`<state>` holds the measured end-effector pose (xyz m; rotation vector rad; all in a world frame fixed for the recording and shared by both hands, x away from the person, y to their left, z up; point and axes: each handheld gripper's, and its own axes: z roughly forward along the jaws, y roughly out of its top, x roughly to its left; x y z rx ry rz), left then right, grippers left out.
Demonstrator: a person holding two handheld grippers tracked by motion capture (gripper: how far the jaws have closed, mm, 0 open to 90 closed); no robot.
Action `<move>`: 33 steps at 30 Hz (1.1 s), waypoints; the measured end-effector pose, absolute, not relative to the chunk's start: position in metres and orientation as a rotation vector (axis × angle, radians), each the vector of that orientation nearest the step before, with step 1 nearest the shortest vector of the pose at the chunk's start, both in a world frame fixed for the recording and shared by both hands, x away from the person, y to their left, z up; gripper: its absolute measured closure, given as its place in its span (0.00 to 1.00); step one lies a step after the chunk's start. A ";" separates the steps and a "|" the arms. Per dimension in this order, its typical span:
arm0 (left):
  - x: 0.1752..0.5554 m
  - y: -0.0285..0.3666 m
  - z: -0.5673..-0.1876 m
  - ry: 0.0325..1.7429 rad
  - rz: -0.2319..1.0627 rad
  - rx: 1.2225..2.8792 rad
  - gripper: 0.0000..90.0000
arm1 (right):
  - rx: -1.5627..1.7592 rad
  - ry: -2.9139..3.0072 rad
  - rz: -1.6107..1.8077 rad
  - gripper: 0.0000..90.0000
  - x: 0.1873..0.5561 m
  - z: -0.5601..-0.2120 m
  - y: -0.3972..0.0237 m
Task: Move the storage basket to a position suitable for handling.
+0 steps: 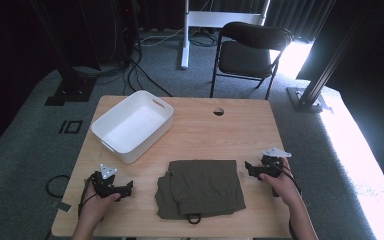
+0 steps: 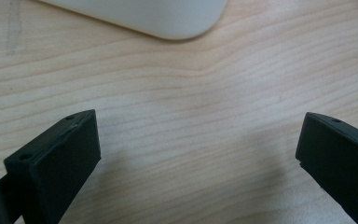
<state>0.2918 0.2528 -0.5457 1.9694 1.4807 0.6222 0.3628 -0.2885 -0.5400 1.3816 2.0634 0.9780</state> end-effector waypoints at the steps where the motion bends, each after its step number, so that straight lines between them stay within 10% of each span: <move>1: 0.292 0.253 -0.545 1.482 0.626 1.965 0.01 | 1.374 2.064 0.985 0.15 0.366 -0.538 -0.287; 33: 0.310 0.258 -0.510 1.432 0.675 1.901 0.01 | 1.212 2.117 1.137 0.14 0.428 -0.497 -0.199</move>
